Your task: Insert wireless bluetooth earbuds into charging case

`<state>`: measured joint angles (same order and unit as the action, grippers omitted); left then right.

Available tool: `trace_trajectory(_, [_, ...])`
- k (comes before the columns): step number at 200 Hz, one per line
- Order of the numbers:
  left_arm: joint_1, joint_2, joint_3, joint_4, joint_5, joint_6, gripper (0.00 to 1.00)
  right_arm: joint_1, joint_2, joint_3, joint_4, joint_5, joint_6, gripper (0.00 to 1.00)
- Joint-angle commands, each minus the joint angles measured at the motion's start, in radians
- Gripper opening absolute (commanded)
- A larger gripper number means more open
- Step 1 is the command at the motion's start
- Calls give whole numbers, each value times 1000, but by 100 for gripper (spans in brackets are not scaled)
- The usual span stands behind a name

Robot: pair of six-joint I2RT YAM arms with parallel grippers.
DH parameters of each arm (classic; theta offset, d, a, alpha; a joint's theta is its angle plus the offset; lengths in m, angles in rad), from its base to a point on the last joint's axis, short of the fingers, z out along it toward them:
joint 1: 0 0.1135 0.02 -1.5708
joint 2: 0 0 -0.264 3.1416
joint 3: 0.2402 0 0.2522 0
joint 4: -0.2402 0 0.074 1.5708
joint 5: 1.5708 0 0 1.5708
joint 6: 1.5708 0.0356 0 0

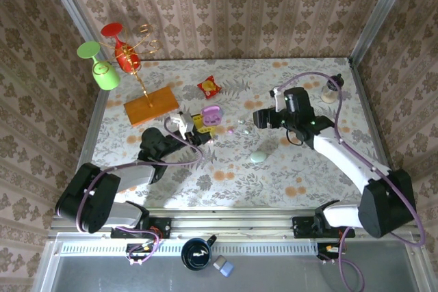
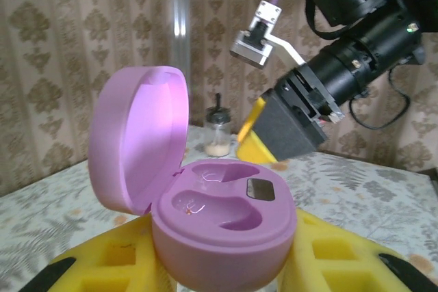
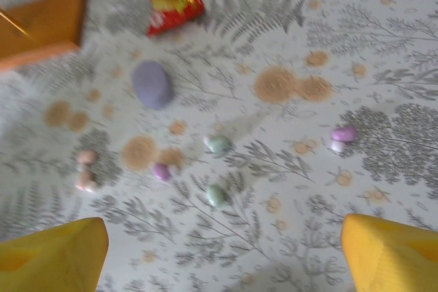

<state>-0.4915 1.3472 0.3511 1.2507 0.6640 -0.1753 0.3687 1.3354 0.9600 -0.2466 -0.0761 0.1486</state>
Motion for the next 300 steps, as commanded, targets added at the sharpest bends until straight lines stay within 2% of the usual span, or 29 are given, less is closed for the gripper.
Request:
trace_trajectory(1, [54, -10, -37, 36, -46, -4, 33, 60, 84, 80, -122, 191, -124, 89])
trace_trajectory(37, [162, -32, -63, 37, -52, -14, 33, 155, 254, 214, -217, 281, -193, 87])
trace_trajectory(51, [202, -48, -72, 37, -61, -19, 33, 181, 317, 266, -256, 292, -180, 81])
trace_trajectory(73, [262, -77, -86, 35, -84, -22, 33, 226, 405, 345, -328, 309, -168, 76])
trace_trajectory(111, [342, -99, -99, 35, -99, -37, 32, 296, 547, 465, -425, 401, -187, 66])
trace_trajectory(131, [364, -112, -103, 34, -111, -41, 32, 325, 607, 520, -452, 441, -195, 60])
trace_trajectory(176, [396, -141, -105, 30, -113, -63, 32, 386, 736, 646, -517, 542, -228, 53])
trace_trajectory(241, [404, -151, -110, 19, -112, -53, 32, 399, 849, 761, -556, 590, -238, 37])
trace_trajectory(300, [410, -148, -112, 19, -108, -46, 32, 404, 899, 800, -574, 583, -244, 37])
